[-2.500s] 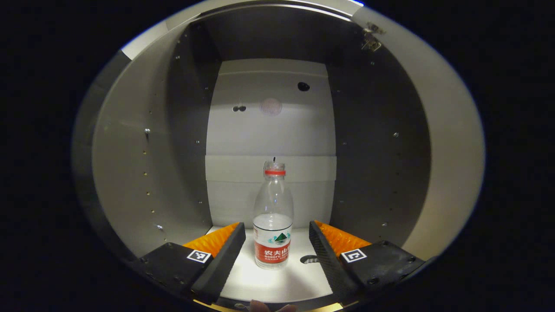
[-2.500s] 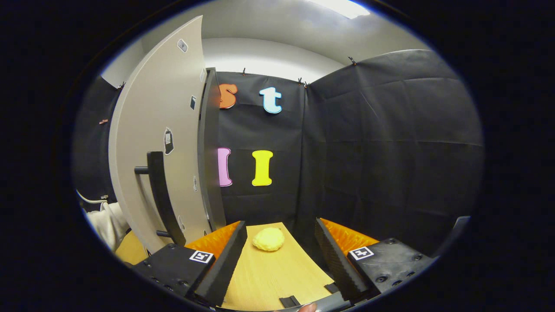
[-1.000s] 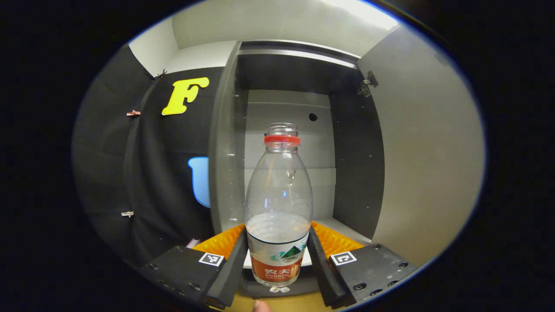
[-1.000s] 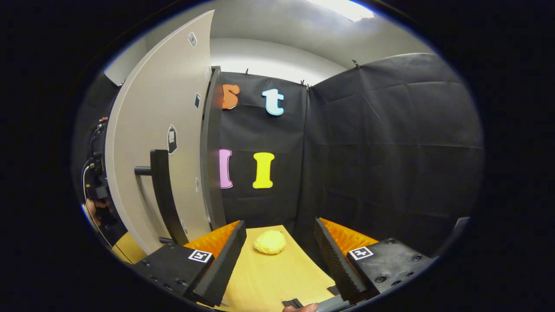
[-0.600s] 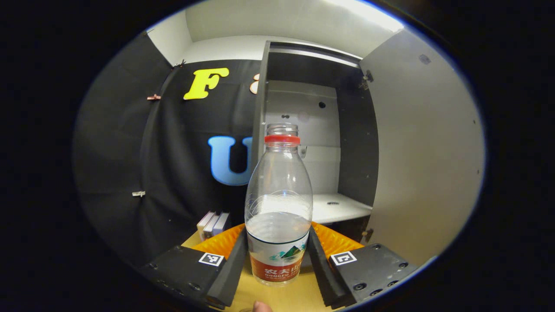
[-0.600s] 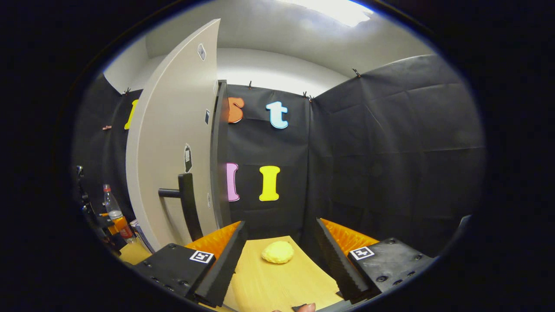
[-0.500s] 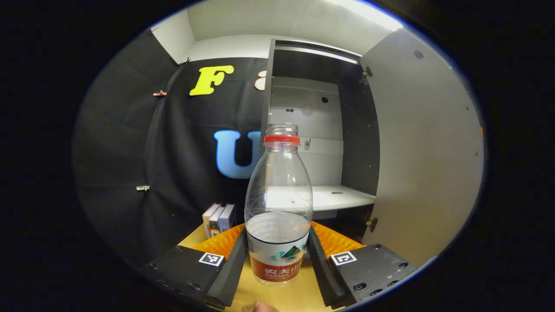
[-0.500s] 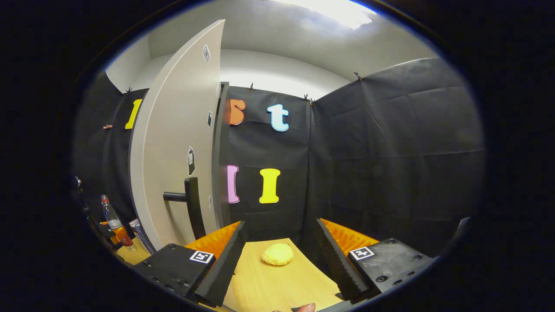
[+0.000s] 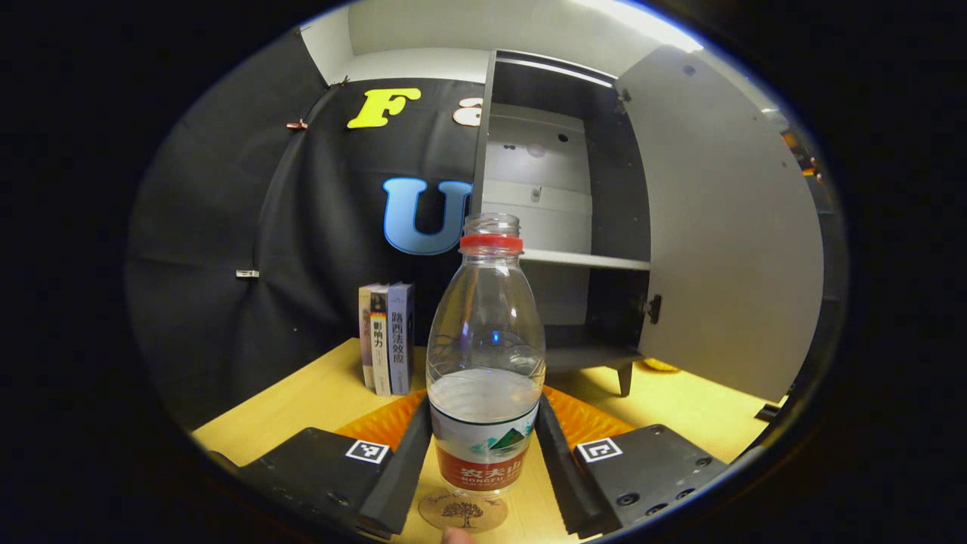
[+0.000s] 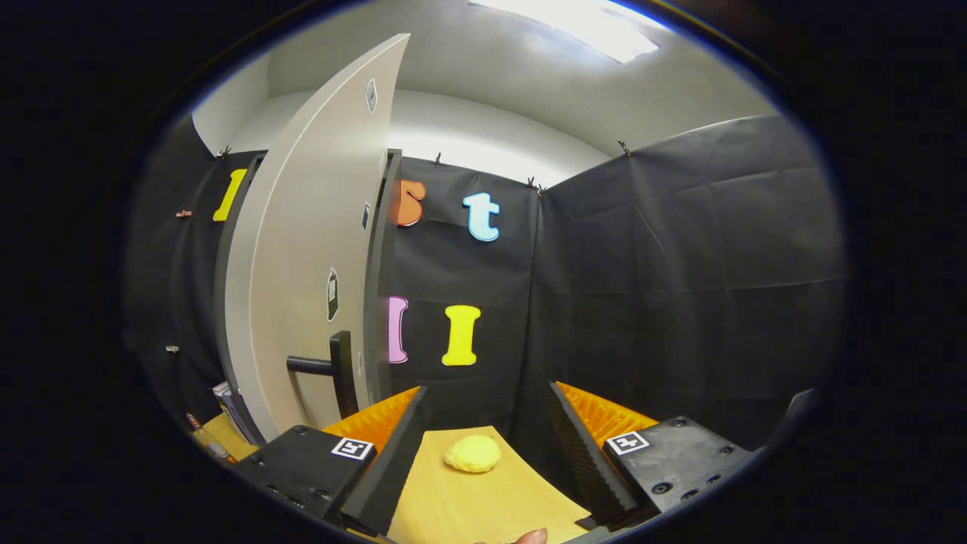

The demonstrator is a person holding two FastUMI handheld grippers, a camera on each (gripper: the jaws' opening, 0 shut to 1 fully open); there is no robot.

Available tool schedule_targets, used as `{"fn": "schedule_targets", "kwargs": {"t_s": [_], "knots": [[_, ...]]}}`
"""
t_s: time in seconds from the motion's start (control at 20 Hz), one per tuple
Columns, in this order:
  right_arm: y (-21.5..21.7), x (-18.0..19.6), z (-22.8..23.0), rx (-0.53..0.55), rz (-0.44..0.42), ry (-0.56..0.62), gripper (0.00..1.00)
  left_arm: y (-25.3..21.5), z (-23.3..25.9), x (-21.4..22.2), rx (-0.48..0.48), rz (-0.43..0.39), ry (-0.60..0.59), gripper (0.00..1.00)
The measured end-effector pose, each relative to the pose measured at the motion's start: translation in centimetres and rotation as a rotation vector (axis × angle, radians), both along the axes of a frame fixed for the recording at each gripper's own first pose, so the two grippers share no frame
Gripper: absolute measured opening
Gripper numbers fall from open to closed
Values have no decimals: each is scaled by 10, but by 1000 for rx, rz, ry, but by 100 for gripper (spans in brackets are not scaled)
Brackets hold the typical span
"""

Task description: Open the cabinet door with the right hand, grasp the bottle in the cabinet with the left hand and place it on the coaster, then close the cabinet door with the right hand.

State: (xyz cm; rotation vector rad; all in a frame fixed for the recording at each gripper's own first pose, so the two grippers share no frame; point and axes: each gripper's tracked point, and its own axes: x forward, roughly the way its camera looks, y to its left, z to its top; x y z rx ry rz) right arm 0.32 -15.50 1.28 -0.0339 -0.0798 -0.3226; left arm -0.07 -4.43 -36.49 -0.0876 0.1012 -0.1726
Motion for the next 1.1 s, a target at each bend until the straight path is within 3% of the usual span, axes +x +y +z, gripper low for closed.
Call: {"fn": "schedule_targets", "kwargs": {"t_s": [0.25,0.8,1.0,1.1], "knots": [[-1,0,-4,-31,-15,32,96,4,-48,-4,27,6,21,76],[1,-4,-10,-35,-15,65,96,4,-81,-15,86,-2,57,81],[3,-5,-12,-30,-2,68,96,4,-79,-20,74,-4,81,95],[3,-6,-14,-29,4,69,96,8,-77,-20,70,12,99,95]]}}
